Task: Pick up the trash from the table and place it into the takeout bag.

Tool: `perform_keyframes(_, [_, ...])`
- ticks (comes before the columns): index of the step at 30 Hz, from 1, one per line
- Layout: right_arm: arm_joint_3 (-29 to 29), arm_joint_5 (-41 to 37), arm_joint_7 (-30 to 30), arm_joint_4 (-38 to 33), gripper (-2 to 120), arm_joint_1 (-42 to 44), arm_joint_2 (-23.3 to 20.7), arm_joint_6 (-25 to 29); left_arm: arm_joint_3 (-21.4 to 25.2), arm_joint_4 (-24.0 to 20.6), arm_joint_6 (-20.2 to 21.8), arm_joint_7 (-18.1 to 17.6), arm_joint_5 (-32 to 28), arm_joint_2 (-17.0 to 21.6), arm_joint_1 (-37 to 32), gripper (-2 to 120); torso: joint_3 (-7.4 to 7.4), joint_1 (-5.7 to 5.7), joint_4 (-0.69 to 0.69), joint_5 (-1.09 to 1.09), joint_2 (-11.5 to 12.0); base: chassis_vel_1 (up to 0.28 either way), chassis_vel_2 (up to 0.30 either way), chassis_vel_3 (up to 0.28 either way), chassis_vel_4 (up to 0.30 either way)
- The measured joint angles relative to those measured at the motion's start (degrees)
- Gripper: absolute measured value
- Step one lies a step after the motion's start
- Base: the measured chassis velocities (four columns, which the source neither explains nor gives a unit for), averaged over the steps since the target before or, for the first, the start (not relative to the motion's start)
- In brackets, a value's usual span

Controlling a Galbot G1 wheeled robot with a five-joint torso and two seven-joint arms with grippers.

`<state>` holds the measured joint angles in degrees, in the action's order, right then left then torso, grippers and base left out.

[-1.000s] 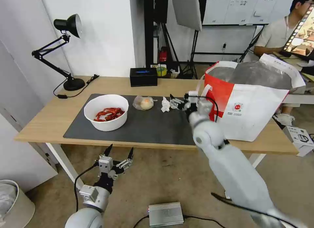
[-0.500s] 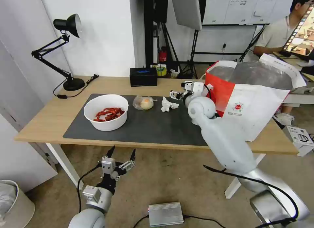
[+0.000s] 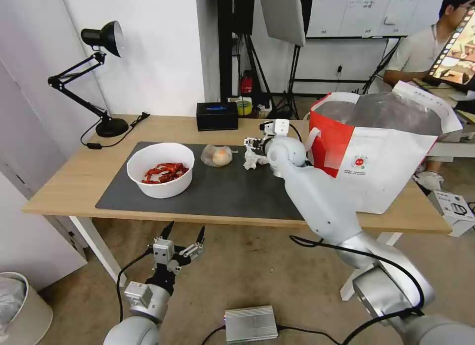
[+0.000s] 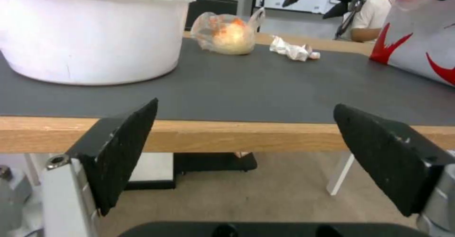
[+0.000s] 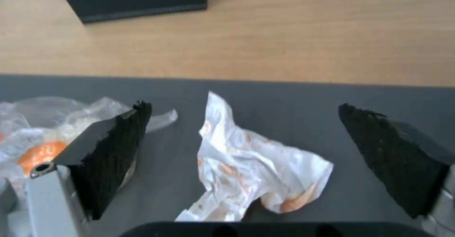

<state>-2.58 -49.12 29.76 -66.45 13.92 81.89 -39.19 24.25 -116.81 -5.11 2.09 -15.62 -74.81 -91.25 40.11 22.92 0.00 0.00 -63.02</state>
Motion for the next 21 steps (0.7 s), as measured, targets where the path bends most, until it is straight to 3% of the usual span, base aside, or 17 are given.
perform_keyframes(5, [0.7, 0.1, 1.2, 4.0, 100, -2.0, 1.8, -2.2, 0.3, 0.0, -0.1, 0.2, -0.2, 0.1, -0.1, 100, -0.01, 0.00, 0.00, 0.00, 0.0, 0.000, 0.000, 0.000, 0.000])
perform_keyframes(21, [1.8, 5.1, -1.1, 9.9, 100, -1.6, 3.6, -1.9, -0.2, 0.8, -0.4, 0.6, -0.3, 0.1, 0.4, 100, 0.00, 0.00, 0.00, 0.00, 0.0, 0.000, 0.000, 0.000, 0.000])
